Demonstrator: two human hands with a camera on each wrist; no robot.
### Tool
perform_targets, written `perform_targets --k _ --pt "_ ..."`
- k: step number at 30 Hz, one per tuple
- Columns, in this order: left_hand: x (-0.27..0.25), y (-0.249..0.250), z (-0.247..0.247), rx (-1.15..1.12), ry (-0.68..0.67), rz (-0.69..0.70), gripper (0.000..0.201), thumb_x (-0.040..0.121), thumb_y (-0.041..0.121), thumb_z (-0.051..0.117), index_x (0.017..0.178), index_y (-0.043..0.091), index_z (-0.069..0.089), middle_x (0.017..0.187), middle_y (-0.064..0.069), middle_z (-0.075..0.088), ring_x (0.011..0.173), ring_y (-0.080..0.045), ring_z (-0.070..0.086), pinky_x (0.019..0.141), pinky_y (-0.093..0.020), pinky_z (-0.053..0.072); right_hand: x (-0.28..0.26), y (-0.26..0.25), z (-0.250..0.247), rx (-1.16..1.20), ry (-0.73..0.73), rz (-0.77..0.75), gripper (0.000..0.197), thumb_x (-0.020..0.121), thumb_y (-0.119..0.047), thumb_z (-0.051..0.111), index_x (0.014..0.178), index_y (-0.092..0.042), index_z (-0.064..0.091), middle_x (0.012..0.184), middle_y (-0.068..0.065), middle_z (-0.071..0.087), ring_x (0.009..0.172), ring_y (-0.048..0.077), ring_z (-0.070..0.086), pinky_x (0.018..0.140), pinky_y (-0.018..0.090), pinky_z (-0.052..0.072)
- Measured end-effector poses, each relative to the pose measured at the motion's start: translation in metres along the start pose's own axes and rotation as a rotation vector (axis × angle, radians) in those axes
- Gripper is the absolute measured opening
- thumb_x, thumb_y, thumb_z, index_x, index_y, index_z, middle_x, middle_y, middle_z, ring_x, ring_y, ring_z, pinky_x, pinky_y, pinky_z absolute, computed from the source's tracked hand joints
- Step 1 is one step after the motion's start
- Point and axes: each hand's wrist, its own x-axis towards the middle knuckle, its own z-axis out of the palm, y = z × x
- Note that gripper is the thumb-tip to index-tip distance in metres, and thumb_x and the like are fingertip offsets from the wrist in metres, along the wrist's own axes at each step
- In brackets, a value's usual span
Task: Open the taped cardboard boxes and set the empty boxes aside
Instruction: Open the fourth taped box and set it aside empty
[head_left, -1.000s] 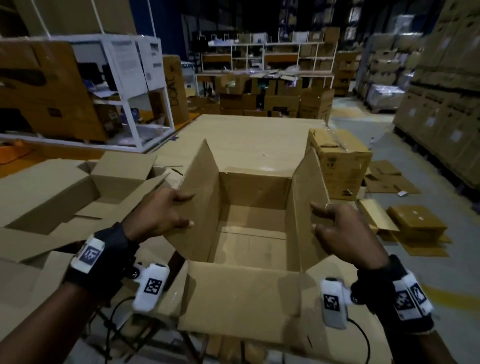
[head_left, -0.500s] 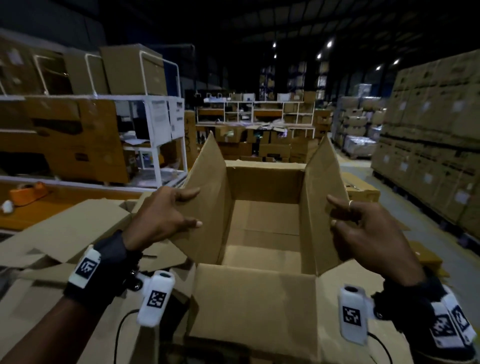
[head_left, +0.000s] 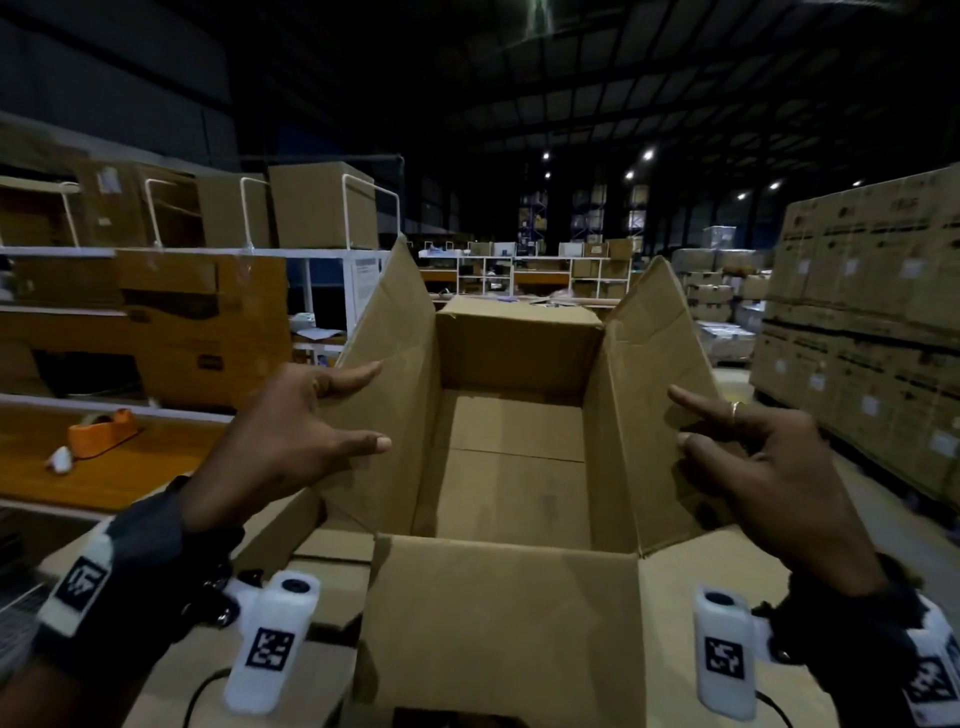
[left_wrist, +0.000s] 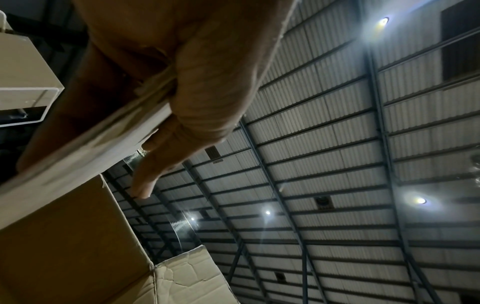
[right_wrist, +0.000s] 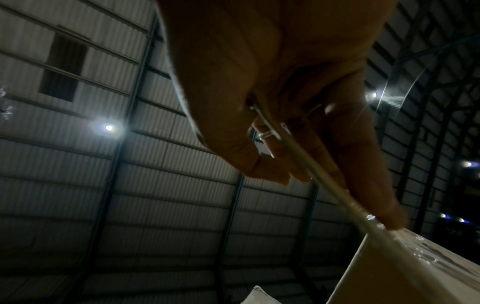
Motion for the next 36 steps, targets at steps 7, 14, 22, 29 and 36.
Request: perform_targets --k 7,14,22,29,36 --pt "0.016 -0.045 -0.036 0.018 -0.011 -0.033 0.081 0.07 0.012 0.086 0.142 0.028 0.052 0.151 0.004 0.05 0.139 -0.015 0.044 0.086 -0.026 0.052 0.022 -0.002 0.062 0.088 0.033 -0.015 0.042 0.091 -0.005 0.069 0.13 -0.02 0.067 0.091 -0.008 0.077 0.063 0.014 0.069 0.058 0.04 0.063" --pt "0.058 -0.095 -0.066 -0.021 -0.015 -0.025 0.079 0.07 0.005 0.084 0.14 0.023 0.053 0.149 0.007 0.051 0.131 -0.002 0.043 0.077 -0.015 0.048 0.047 -0.001 0.134 0.193 0.064 0.022 0.041 0.093 -0.004 0.067 0.131 -0.018 0.065 0.112 0.003 0.074 0.081 0.004 0.071 0.06 0.017 0.056" --pt "0.095 -0.16 -0.089 -0.039 -0.008 -0.095 0.079 0.071 0.006 0.084 0.142 0.024 0.054 0.147 0.002 0.054 0.134 -0.017 0.051 0.099 -0.05 0.055 0.059 -0.001 0.218 0.325 0.133 0.185 0.038 0.093 -0.007 0.069 0.125 -0.027 0.071 0.114 -0.006 0.074 0.09 0.008 0.072 0.07 0.043 0.065" --pt "0.104 -0.221 -0.105 -0.038 -0.088 -0.165 0.08 0.073 0.007 0.083 0.144 0.026 0.052 0.147 -0.001 0.053 0.126 -0.022 0.054 0.09 -0.048 0.059 0.058 -0.012 0.28 0.334 0.082 0.288 0.037 0.091 -0.002 0.07 0.12 -0.024 0.075 0.111 -0.012 0.074 0.086 0.003 0.071 0.074 0.047 0.064" --pt "0.115 -0.29 -0.105 -0.06 -0.211 -0.254 0.078 0.076 0.008 0.083 0.145 0.023 0.051 0.148 -0.005 0.052 0.124 -0.025 0.055 0.083 -0.039 0.059 0.049 -0.018 0.333 0.191 0.007 0.426 0.04 0.091 0.0 0.066 0.122 -0.024 0.074 0.104 -0.006 0.076 0.075 0.014 0.069 0.074 0.05 0.063"
